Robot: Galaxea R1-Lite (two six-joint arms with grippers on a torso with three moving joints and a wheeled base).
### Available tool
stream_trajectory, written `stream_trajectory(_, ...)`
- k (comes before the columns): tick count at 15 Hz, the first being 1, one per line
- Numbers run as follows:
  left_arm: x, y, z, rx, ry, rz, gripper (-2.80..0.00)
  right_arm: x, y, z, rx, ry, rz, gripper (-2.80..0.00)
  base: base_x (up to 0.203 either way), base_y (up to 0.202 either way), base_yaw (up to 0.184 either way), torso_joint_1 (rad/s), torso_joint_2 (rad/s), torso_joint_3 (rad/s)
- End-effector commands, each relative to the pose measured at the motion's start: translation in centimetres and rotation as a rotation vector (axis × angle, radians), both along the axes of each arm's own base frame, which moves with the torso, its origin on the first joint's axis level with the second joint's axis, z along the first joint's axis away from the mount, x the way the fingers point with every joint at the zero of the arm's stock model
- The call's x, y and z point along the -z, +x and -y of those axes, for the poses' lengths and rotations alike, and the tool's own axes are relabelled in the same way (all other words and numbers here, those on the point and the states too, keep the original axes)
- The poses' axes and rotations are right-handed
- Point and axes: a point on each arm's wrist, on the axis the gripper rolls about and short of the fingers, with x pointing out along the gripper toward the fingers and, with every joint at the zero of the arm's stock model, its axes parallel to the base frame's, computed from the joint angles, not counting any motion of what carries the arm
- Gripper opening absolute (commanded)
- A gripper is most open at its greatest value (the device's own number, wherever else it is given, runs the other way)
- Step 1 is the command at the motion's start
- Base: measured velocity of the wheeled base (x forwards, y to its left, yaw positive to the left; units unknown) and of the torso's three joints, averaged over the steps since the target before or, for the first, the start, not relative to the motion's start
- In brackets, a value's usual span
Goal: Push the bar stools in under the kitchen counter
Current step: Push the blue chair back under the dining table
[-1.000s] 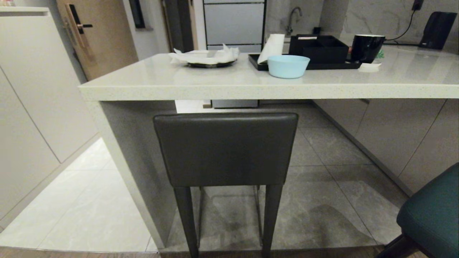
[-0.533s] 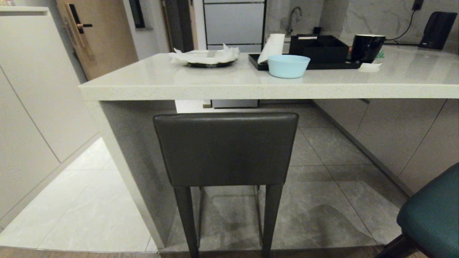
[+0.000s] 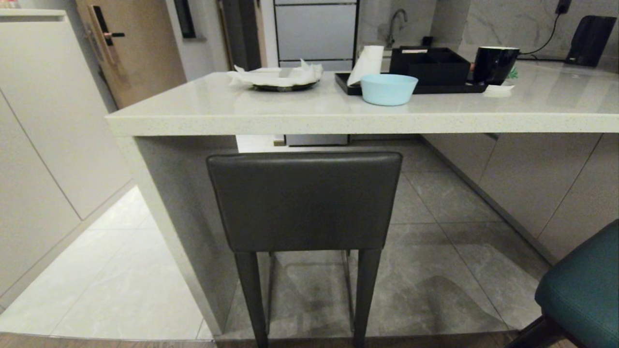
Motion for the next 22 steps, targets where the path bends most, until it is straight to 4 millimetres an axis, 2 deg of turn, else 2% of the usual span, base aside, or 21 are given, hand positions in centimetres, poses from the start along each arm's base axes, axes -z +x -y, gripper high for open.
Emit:
stream_trajectory(1,0.41,0.13,-0.06,-0.029,0.027,-0.016,-2.80,0.04,0.02,0.00,0.001,0.008,-0.006,-2.80,0.000,0.000,0.000,0.000,0.00,0.000)
stream_trajectory(10,0.34,0.12,-0.06,-0.026,-0.020,-0.013,-2.80,0.04,0.02,0.01,0.004,0.023,-0.006,-2.80,0.000,0.000,0.000,0.000,0.00,0.000)
stream_trajectory(22,0.38,0.13,-0.06,-0.027,-0.020,-0.014,-2.80,0.03,0.02,0.02,0.007,0.038,-0.005,-2.80,-0.197,0.000,-0.001,0.003,0.00,0.003)
